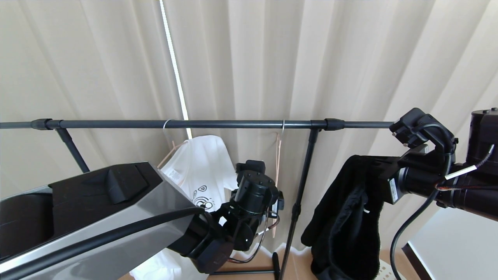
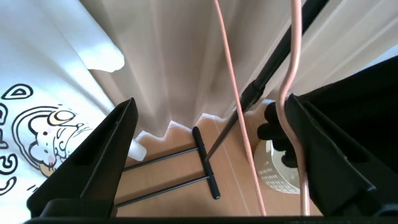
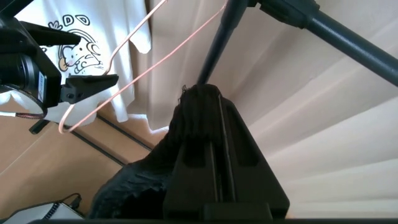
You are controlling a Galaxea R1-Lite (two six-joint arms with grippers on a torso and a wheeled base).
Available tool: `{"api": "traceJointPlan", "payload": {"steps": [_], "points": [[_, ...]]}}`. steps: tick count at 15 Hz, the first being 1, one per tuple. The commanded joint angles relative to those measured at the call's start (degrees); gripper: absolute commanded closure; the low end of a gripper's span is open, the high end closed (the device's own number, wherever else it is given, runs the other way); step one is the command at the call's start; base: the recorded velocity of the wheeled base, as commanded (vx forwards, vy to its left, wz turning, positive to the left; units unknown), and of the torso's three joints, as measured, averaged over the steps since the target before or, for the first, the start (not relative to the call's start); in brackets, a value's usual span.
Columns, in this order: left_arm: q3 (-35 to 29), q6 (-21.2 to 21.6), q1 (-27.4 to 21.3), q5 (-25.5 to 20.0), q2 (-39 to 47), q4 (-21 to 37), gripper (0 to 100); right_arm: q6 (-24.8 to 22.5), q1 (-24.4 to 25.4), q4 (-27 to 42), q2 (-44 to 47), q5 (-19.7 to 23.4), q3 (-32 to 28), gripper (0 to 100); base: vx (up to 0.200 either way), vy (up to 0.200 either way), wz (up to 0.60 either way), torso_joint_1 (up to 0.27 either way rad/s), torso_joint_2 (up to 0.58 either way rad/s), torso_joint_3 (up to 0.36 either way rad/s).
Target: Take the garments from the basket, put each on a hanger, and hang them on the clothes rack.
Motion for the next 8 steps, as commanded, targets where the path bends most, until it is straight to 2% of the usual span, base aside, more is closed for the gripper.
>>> {"api": "traceJointPlan", "payload": {"steps": [1, 8], "points": [[-0.1, 0.0, 0.4, 0.0, 0.6, -0.2, 0, 0.0, 0.0, -0.1, 0.0, 0.0, 0.1, 100, 0.0, 0.0, 0.0, 0.0, 0.0, 0.0], [-1.9, 0.0, 1.1, 0.0, 1.4, -0.9, 0, 0.0, 0.0, -0.1, 0.2, 0.0, 0.1, 100, 0.0, 0.0, 0.0, 0.0, 0.0, 0.0]]}}
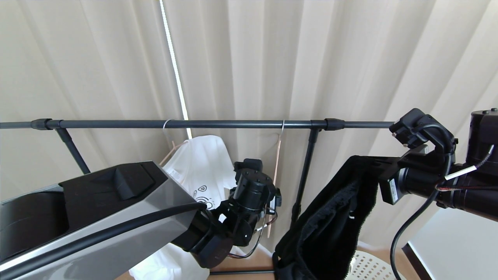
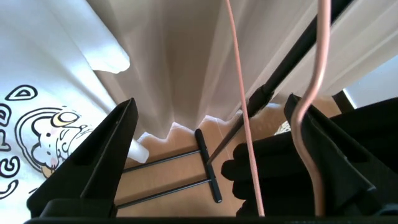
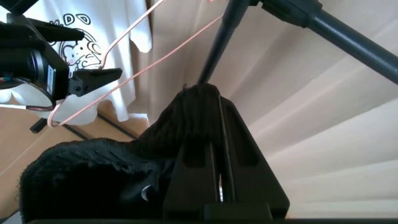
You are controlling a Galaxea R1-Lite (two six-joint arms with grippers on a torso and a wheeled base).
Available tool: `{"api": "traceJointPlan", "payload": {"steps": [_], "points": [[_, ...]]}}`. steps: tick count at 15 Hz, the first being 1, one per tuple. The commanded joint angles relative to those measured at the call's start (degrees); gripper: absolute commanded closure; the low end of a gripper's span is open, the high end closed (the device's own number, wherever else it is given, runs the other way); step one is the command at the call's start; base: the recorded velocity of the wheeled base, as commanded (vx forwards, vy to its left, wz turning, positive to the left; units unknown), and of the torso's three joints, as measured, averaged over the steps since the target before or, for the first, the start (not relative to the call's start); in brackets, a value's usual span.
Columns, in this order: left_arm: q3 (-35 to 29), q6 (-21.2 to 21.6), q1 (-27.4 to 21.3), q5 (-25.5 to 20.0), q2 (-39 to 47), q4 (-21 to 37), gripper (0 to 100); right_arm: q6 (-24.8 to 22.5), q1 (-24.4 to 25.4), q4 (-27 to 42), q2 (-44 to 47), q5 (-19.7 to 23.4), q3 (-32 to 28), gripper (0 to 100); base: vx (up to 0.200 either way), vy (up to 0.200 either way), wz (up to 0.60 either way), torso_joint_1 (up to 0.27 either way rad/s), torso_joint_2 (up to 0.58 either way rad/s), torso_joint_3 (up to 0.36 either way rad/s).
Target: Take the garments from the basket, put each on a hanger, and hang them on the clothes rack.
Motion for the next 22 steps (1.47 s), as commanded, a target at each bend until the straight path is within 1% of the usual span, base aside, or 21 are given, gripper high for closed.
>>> {"api": "traceJointPlan", "payload": {"steps": [1, 9, 10, 22], "points": [[-1.1, 0.0, 0.1, 0.0, 0.0, 0.0, 0, 0.0, 0.0, -0.1, 0.2, 0.0, -0.1, 100, 0.0, 0.0, 0.0, 0.0, 0.0, 0.0], [-1.7, 1.2, 0.1, 0.0, 0.2, 0.1, 0, 0.0, 0.0, -0.1, 0.2, 0.0, -0.1, 100, 0.0, 0.0, 0.0, 0.0, 0.0, 0.0], [-1.7, 1.4, 0.2, 0.0, 0.2, 0.1, 100, 0.0, 0.0, -0.1, 0.2, 0.0, -0.1, 100, 0.0, 0.0, 0.0, 0.0, 0.0, 0.0], [-1.4, 1.6, 0.6, 0.0, 0.1, 0.0, 100, 0.0, 0.0, -0.1, 0.1, 0.0, 0.0, 100, 0.0, 0.0, 0.0, 0.0, 0.0, 0.0]]}}
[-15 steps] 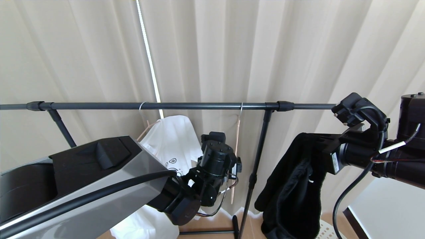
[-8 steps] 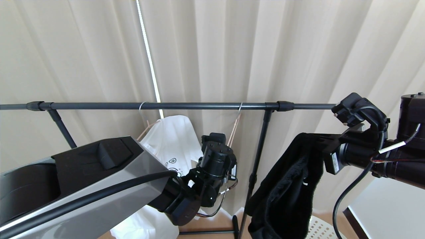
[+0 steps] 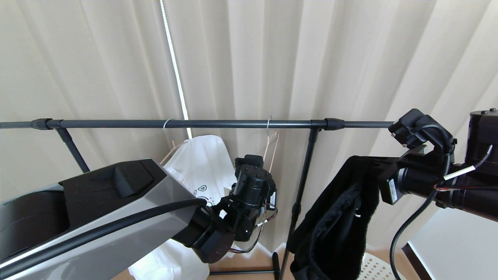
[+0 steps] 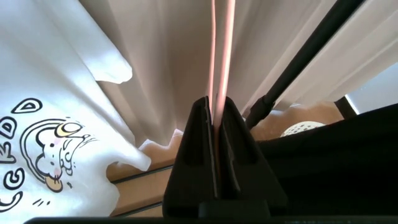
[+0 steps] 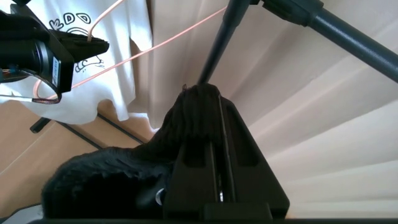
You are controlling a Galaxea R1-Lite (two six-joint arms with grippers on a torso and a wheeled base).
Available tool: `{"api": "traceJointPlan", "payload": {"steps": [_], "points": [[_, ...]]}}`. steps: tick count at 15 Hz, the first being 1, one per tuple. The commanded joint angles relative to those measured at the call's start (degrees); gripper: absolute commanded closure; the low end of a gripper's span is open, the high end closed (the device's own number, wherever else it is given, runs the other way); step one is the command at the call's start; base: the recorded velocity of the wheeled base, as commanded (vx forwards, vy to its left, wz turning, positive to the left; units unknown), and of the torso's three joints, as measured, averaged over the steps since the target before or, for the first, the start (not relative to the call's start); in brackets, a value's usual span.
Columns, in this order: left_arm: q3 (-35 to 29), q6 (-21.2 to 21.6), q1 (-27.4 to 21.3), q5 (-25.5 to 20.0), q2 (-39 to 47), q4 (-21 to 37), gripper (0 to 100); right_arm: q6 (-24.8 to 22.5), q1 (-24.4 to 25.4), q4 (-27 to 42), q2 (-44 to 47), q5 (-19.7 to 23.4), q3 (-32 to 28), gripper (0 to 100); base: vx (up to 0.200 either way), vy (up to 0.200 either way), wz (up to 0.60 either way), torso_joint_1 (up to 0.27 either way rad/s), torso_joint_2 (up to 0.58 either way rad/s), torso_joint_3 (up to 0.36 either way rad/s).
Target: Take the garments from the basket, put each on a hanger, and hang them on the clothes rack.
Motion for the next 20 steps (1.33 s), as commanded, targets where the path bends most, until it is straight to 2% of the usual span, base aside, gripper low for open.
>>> {"api": "traceJointPlan", "payload": {"steps": [1, 6, 9, 12, 16, 17, 20], "points": [[0.5, 0.0, -0.1, 0.0, -0.3, 0.0, 100, 0.0, 0.0, 0.0, 0.0, 0.0, 0.0, 100, 0.0, 0.0, 0.0, 0.0, 0.0, 0.0], [3.6, 0.9, -0.2, 0.1, -3.7, -2.5, 100, 0.0, 0.0, 0.0, -0.2, 0.0, 0.0, 100, 0.0, 0.0, 0.0, 0.0, 0.0, 0.0], [8.5, 5.6, -0.4, -0.2, -5.4, -9.2, 100, 0.0, 0.0, 0.1, -0.2, 0.0, 0.0, 100, 0.0, 0.0, 0.0, 0.0, 0.0, 0.0], [13.9, 9.2, -0.4, -0.9, -9.0, -12.5, 100, 0.0, 0.1, 0.0, -0.4, 0.0, 0.3, 100, 0.0, 0.0, 0.0, 0.0, 0.0, 0.0], [22.0, 10.3, -0.3, -4.9, -16.2, -14.0, 100, -0.1, 0.1, 0.1, -2.2, 0.0, 0.5, 100, 0.0, 0.0, 0.0, 0.0, 0.0, 0.0], [26.2, 10.4, -0.2, -7.9, -19.2, -14.2, 100, -0.1, 0.1, 0.1, -2.3, -0.1, 0.5, 100, 0.0, 0.0, 0.0, 0.0, 0.0, 0.0], [33.4, 10.8, 0.5, -11.7, -24.2, -14.3, 100, -0.1, 0.1, 0.1, -3.4, -0.1, 0.4, 100, 0.0, 0.0, 0.0, 0.0, 0.0, 0.0]]}}
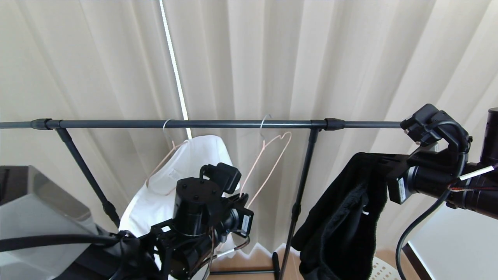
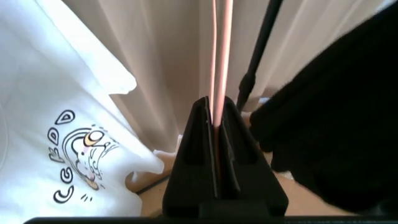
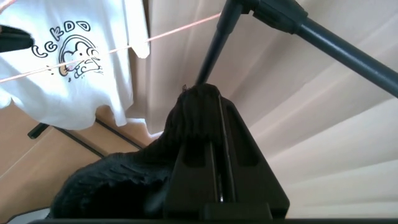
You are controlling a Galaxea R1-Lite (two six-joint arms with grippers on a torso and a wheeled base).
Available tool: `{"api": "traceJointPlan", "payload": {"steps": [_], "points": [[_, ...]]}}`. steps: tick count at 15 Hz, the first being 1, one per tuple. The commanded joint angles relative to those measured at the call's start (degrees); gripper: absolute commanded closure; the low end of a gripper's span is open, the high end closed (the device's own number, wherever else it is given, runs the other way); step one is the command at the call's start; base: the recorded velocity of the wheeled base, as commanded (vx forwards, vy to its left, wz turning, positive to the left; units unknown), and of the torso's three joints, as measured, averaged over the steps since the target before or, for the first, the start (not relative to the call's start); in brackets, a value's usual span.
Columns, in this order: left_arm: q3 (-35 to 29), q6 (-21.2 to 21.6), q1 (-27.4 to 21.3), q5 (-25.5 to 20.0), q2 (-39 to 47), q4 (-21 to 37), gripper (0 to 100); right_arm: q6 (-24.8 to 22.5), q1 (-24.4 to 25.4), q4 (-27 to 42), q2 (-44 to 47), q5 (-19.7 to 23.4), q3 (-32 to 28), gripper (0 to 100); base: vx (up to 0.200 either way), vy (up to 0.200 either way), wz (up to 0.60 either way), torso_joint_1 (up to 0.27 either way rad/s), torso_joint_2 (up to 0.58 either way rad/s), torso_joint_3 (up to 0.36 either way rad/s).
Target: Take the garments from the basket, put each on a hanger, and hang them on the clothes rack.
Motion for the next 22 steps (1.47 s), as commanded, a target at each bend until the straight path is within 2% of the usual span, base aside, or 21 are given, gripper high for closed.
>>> {"api": "traceJointPlan", "payload": {"steps": [1, 2, 4, 5, 6, 7, 8, 9, 10, 12, 14, 15, 17, 22], "points": [[6.7, 0.1, 1.3, -3.1, -6.6, -0.1, 100, -0.1, 0.0, 0.0, -0.6, 0.0, 0.0, 100, 0.0, 0.0, 0.0, 0.0, 0.0, 0.0], [8.1, -0.1, 1.9, -4.4, -7.7, -0.3, 100, -0.1, 0.0, 0.0, -0.6, 0.0, 0.0, 100, 0.0, 0.0, 0.0, 0.0, 0.0, 0.0], [13.2, 0.1, 6.2, -11.8, -10.3, -4.4, 100, -0.2, 0.0, 0.0, -0.4, -0.1, -0.1, 100, 0.0, 0.0, 0.0, 0.0, 0.0, 0.0], [13.9, 0.1, 7.2, -13.3, -10.8, -5.1, 100, -0.2, 0.0, 0.0, -0.4, -0.2, -0.2, 100, 0.0, 0.0, 0.0, 0.0, 0.0, 0.0], [15.4, 1.0, 10.5, -18.7, -11.4, -6.2, 100, -0.2, -0.1, 0.0, -0.3, -1.1, -0.3, 100, 0.0, 0.0, 0.0, 0.0, 0.0, 0.0], [16.0, 2.3, 11.5, -20.5, -11.4, -6.2, 100, -0.2, -0.1, 0.0, -0.3, -1.8, -0.4, 100, 0.0, 0.0, 0.0, 0.0, 0.0, 0.0], [17.3, 5.6, 13.6, -23.1, -11.5, -6.3, 100, -0.2, -0.1, 0.0, -0.2, -3.3, -0.5, 100, 0.0, 0.0, 0.0, 0.0, 0.0, 0.0], [19.6, 10.2, 15.1, -26.4, -12.3, -6.4, 100, -1.0, 0.3, 0.0, -0.4, -7.0, -0.3, 100, 0.0, 0.0, 0.0, 0.0, 0.0, 0.0], [21.1, 12.9, 15.5, -29.0, -13.3, -6.4, 100, -2.5, 3.5, -0.1, -0.5, -12.2, -0.2, 100, 0.0, 0.0, 0.0, 0.0, 0.0, 0.0], [22.3, 13.9, 16.1, -32.2, -13.7, -7.5, 100, -2.5, 6.2, -0.1, 0.9, -18.6, -0.4, 100, 0.0, 0.0, 0.0, 0.0, 0.0, 0.0], [23.4, 14.7, 17.5, -33.7, -13.4, -11.0, 100, -2.5, 7.8, -2.1, 2.9, -24.3, -0.3, 100, 0.0, 0.0, 0.0, 0.0, 0.0, 0.0], [24.4, 14.9, 19.0, -35.1, -13.4, -14.0, 100, -2.5, 9.3, -5.1, 4.8, -29.3, -0.1, 100, 0.0, 0.0, 0.0, 0.0, 0.0, 0.0], [26.4, 16.3, 21.1, -38.6, -13.6, -18.6, 100, -2.5, 10.7, -9.6, 8.4, -35.5, 0.0, 100, 0.0, 0.0, 0.0, 0.0, 0.0, 0.0], [30.6, 16.8, 21.3, -46.0, -13.6, -22.3, 100, -2.6, 10.7, -17.0, 13.3, -40.1, -0.8, 100, 0.0, 0.0, 0.0, 0.0, 0.0, 0.0]]}}
